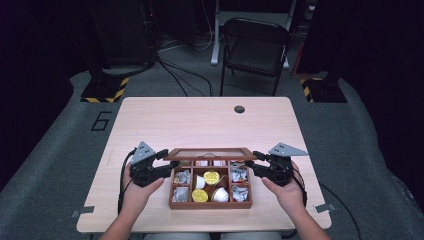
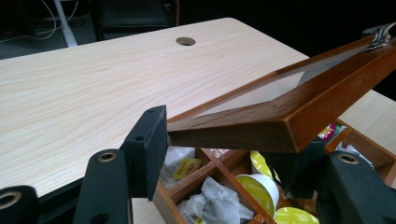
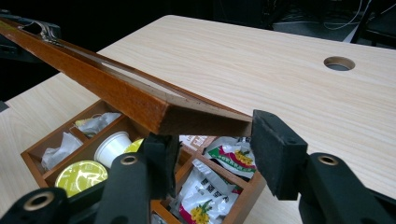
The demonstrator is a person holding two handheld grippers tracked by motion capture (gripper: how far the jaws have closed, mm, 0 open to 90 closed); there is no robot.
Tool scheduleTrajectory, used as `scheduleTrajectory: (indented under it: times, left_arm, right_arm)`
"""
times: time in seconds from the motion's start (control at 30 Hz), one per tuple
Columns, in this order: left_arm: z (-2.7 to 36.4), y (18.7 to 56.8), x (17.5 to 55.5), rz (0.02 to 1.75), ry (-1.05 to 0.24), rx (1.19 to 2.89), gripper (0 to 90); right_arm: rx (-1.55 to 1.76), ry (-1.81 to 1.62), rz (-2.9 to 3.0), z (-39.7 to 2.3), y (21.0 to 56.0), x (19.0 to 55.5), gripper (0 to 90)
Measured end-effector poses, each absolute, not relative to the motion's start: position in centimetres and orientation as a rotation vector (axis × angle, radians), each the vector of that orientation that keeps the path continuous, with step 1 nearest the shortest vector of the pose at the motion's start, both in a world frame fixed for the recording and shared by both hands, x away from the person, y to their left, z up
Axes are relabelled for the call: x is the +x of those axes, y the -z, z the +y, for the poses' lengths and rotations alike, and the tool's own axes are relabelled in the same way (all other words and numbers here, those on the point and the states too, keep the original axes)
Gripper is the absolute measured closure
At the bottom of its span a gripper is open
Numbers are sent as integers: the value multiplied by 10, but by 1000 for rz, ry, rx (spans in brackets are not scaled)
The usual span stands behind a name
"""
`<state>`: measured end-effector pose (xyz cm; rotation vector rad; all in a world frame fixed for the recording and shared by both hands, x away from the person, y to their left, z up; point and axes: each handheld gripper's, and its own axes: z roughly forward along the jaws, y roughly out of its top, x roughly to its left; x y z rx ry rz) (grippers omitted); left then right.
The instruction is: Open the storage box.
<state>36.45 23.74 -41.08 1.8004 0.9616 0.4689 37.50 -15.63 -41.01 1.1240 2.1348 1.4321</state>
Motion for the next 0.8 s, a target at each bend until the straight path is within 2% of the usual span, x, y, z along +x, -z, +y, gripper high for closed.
scheduleTrajectory:
  times: [0.8]
  left_arm:
    - [233,423,385,1020,-484,1758,419]
  right_arm:
    - [1171,-1428,2085,-153,419,393,534]
